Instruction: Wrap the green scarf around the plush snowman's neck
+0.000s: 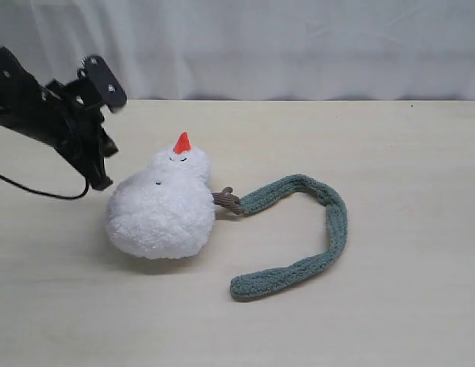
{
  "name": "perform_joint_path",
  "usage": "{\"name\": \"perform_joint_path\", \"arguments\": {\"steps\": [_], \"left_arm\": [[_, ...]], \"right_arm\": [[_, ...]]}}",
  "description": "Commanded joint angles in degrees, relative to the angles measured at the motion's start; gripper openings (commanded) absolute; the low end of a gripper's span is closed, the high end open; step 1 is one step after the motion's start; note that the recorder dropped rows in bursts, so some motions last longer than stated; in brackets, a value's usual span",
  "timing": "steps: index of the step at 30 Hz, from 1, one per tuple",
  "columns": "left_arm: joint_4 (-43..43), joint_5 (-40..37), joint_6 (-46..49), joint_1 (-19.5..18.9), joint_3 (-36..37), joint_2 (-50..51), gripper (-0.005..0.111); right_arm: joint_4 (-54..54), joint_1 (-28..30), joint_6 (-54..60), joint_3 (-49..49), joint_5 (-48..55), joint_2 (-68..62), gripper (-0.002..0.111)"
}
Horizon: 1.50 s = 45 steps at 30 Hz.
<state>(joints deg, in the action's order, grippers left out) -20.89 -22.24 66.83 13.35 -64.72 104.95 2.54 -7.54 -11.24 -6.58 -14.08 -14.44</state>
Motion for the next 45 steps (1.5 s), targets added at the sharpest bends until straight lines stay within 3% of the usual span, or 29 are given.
{"name": "perform_joint_path", "arguments": {"steps": [1,7,12,16,18,25,27,33,39,45], "left_arm": [[1.5,-8.2,4.3,0.0,0.0,3.6,0.0],[-7.7,-22.7,15.0,0.2,-0.1,3.0,0.0],[-12.7,-28.6,15.5,0.1,-0.1,2.6,0.0],[-12.4,-27.2,13.6,0.1,-0.1,1.9,0.001],[-11.6,-26.2,13.6,0.1,-0.1,0.4,0.006],[-4.7,-19.7,14.2,0.0,0.1,-2.5,0.059],[-2.7,-16.7,16.0,0.1,1.3,-1.4,0.067],[-2.4,-5.1,23.5,0.1,4.6,2.8,0.07],[-5.2,-2.7,27.8,0.1,4.7,7.4,0.07],[-21.6,2.2,42.3,0.1,4.7,8.4,0.07]], "right_arm": [[0.0,0.1,-0.1,-0.1,0.5,-0.2,0.036],[0.0,0.1,0.0,-0.1,0.5,-0.2,0.036],[0.0,0.1,0.0,-0.1,0.7,-0.2,0.036],[0.0,0.1,0.0,-0.1,0.7,-0.2,0.036],[0.0,0.1,0.0,-0.1,0.7,-0.2,0.036],[0.0,0.1,0.0,0.0,0.7,-0.2,0.036],[0.0,0.1,0.0,0.0,0.7,-0.2,0.036],[0.0,0.1,0.0,0.0,0.7,-0.2,0.036],[0.0,0.1,0.1,0.0,0.7,-0.2,0.036],[-0.4,0.1,0.1,0.0,0.7,-0.2,0.036]]}}
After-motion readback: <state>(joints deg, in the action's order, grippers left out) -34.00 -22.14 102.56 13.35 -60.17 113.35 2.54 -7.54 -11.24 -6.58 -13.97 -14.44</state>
